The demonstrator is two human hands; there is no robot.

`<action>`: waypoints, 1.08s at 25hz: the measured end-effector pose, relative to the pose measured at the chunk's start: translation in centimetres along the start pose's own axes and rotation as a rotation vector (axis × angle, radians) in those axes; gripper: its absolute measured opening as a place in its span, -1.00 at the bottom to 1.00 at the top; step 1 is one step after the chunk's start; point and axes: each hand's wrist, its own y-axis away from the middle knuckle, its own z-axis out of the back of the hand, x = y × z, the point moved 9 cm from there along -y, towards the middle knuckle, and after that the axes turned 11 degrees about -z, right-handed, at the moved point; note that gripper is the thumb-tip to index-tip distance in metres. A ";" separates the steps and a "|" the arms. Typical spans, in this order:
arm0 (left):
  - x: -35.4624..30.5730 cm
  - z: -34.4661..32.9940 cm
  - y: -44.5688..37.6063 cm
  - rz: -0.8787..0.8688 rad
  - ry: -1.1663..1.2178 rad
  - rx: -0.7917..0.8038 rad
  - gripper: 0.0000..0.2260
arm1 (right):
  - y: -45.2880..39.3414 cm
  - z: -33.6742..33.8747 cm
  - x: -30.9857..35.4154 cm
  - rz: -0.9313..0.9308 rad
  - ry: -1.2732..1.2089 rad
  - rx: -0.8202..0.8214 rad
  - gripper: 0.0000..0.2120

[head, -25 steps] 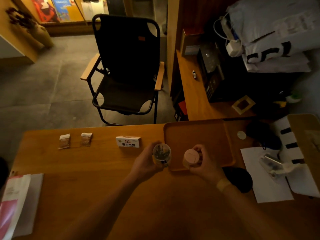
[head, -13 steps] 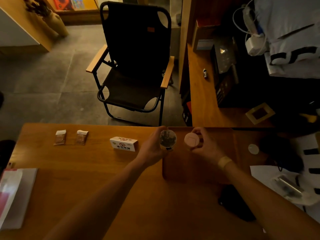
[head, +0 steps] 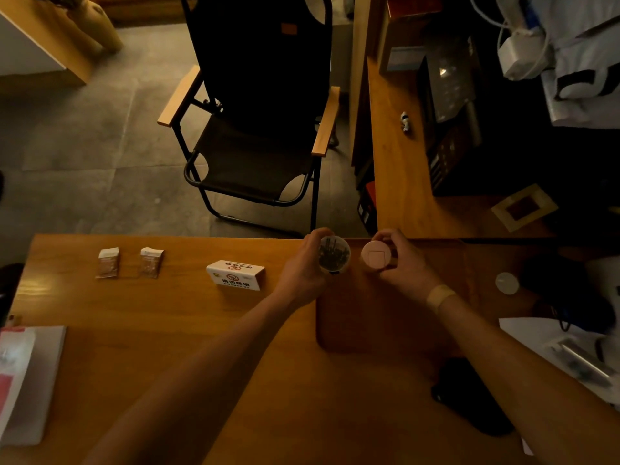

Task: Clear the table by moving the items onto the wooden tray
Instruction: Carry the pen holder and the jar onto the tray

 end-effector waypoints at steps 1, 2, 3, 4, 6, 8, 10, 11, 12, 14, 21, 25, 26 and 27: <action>0.0 -0.2 -0.2 -0.003 -0.003 0.007 -0.32 | -0.1 0.1 -0.1 -0.004 0.001 0.004 -0.43; 0.0 -0.4 -0.3 -0.005 -0.011 0.014 -0.32 | -0.2 0.1 -0.3 -0.009 0.001 0.009 -0.43; 0.1 -0.6 -0.4 -0.004 -0.023 0.020 -0.31 | -0.3 0.2 -0.5 -0.013 0.003 0.017 -0.43; 0.2 -0.8 -0.5 -0.001 -0.034 0.024 -0.31 | -0.4 0.2 -0.7 -0.016 0.010 0.023 -0.43; 0.3 -1.0 -0.6 0.001 -0.037 0.024 -0.31 | -0.6 0.1 -1.0 -0.018 0.021 0.027 -0.42; 0.7 -1.1 -0.6 0.002 -0.027 0.019 -0.32 | -0.8 0.1 -1.3 -0.026 0.012 0.021 -0.42; 1.0 -1.1 -0.6 0.003 -0.026 0.019 -0.32 | -0.8 0.2 -1.7 -0.033 -0.017 0.013 -0.41; 1.0 -1.0 -0.6 0.002 -0.029 0.020 -0.31 | -0.8 0.2 -1.8 -0.037 -0.031 0.012 -0.41; 1.0 -1.0 -0.7 -0.001 -0.031 0.020 -0.31 | -0.7 0.2 -1.8 -0.040 -0.041 0.011 -0.40; 1.0 -1.0 -0.8 -0.003 -0.031 0.019 -0.31 | -0.6 0.1 -1.8 -0.043 -0.032 -0.016 -0.38; 0.8 -0.8 -1.1 -0.045 -0.049 0.010 -0.34 | -0.2 0.1 -1.1 -0.032 -0.018 -0.123 -0.40; 1.0 -0.8 -1.4 -0.048 -0.055 0.016 -0.33 | -0.2 0.1 -1.2 -0.055 -0.032 -0.134 -0.40; 1.3 -0.9 -1.3 -0.040 -0.052 0.021 -0.33 | -0.1 0.0 -1.2 -0.057 -0.040 -0.136 -0.40; 1.5 -0.9 -1.3 -0.028 -0.044 0.023 -0.33 | -0.1 0.0 -1.2 -0.058 -0.047 -0.140 -0.40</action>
